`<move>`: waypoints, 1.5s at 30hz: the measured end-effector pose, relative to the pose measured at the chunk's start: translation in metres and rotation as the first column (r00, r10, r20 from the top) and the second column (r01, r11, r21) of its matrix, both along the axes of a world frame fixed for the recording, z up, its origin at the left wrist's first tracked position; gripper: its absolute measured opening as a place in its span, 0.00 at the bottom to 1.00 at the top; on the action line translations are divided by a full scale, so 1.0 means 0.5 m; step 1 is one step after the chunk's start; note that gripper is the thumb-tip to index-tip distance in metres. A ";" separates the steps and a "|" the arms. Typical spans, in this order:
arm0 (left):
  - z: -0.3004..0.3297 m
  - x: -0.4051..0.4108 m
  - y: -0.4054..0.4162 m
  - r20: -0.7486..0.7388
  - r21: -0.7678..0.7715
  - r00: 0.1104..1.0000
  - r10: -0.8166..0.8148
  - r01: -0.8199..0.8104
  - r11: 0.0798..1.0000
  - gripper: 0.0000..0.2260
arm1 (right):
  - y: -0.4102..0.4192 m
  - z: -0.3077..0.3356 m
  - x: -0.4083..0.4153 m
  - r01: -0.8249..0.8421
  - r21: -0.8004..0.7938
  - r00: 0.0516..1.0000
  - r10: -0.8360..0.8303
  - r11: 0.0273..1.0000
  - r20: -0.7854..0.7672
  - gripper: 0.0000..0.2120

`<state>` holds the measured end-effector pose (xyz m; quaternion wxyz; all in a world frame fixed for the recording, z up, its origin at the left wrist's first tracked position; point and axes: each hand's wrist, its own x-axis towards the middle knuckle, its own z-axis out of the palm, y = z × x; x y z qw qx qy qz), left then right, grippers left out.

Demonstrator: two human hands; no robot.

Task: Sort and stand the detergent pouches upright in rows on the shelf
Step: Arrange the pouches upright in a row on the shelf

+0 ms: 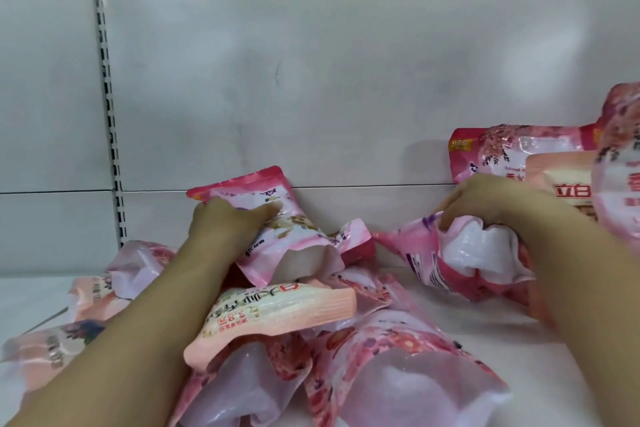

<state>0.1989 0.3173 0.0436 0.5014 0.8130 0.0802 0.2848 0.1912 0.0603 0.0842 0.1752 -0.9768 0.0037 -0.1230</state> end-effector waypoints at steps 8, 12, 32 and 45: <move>0.027 -0.074 -0.054 0.409 -0.139 0.854 -0.323 0.408 0.902 0.19 | 0.064 0.008 -0.052 -0.508 0.702 0.850 0.163 0.498 0.500 0.05; 0.037 -0.066 -0.063 0.160 -0.312 0.796 -0.584 0.602 0.735 0.30 | 0.147 -0.020 -0.072 -0.707 0.476 0.697 0.396 0.523 0.598 0.07; 0.026 -0.079 -0.065 0.474 -0.242 0.746 -0.468 0.621 0.746 0.14 | 0.128 -0.022 -0.032 -0.563 0.782 0.826 0.214 0.268 0.522 0.03; 0.012 -0.070 -0.058 0.181 0.112 0.826 -0.534 0.522 0.846 0.17 | 0.027 -0.115 0.093 -0.253 0.864 0.949 -0.063 0.435 0.310 0.17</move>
